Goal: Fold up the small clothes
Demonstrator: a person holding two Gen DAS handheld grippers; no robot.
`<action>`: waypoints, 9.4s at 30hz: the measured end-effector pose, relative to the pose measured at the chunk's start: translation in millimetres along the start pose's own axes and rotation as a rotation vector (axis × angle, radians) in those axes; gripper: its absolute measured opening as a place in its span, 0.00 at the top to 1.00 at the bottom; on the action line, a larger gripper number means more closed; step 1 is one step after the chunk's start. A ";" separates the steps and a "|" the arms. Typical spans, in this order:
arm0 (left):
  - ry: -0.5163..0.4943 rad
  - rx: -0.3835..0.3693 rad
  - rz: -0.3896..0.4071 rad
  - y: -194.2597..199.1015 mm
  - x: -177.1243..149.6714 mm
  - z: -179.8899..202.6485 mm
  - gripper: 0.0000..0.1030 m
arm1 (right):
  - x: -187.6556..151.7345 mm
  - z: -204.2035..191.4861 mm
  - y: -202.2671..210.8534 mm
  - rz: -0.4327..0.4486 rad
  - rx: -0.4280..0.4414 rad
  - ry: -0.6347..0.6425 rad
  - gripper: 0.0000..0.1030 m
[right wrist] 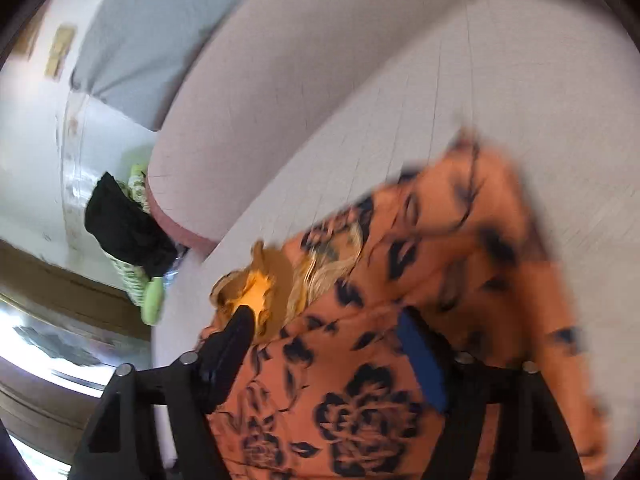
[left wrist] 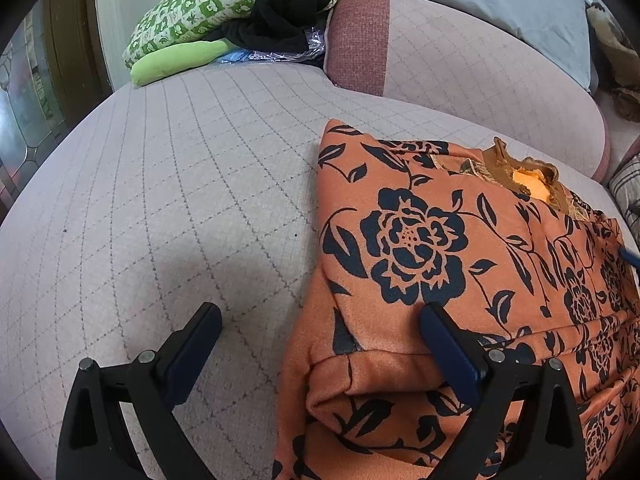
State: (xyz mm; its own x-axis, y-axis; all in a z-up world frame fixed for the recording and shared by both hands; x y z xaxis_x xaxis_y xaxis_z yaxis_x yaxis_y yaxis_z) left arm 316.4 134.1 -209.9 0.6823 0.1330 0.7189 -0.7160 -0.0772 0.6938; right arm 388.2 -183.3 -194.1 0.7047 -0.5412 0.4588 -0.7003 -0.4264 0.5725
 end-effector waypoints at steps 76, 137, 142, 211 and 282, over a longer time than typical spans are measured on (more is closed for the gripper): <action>0.126 -0.176 -0.184 213.4 -201.2 -23.8 0.93 | -243.7 137.0 267.7 -0.291 -0.105 0.056 0.89; 0.404 -0.201 0.012 92.3 -8.8 -16.9 0.88 | -77.9 50.3 70.9 0.096 -0.027 -0.305 0.86; 0.376 -0.235 0.114 154.4 -3.3 -9.6 0.90 | -61.3 5.2 114.5 0.138 0.015 -0.163 0.89; -0.091 -0.183 -0.016 116.6 -79.9 28.3 0.33 | -40.5 73.2 96.1 0.012 -0.051 -0.051 0.33; 0.119 -0.187 0.145 175.5 -38.2 2.5 0.37 | -67.7 39.6 227.9 0.159 -0.106 0.126 0.40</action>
State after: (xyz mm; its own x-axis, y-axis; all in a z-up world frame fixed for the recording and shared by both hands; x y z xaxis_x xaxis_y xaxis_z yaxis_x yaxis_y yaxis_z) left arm 165.0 113.0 -115.5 0.5563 0.2504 0.7924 -0.8274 0.0785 0.5561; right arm 176.4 -272.5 -121.5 0.5994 -0.4983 0.6264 -0.7927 -0.2607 0.5511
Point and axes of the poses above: each gripper's, at about its wrist camera, not at the fingertips, and y roughly against the way its jaws point, z to its right, x to its top, the point moved 10 cm from there along -y, roughly the way its jaws point, and after that the axes turned 9 degrees about z, right-handed, at the moved point
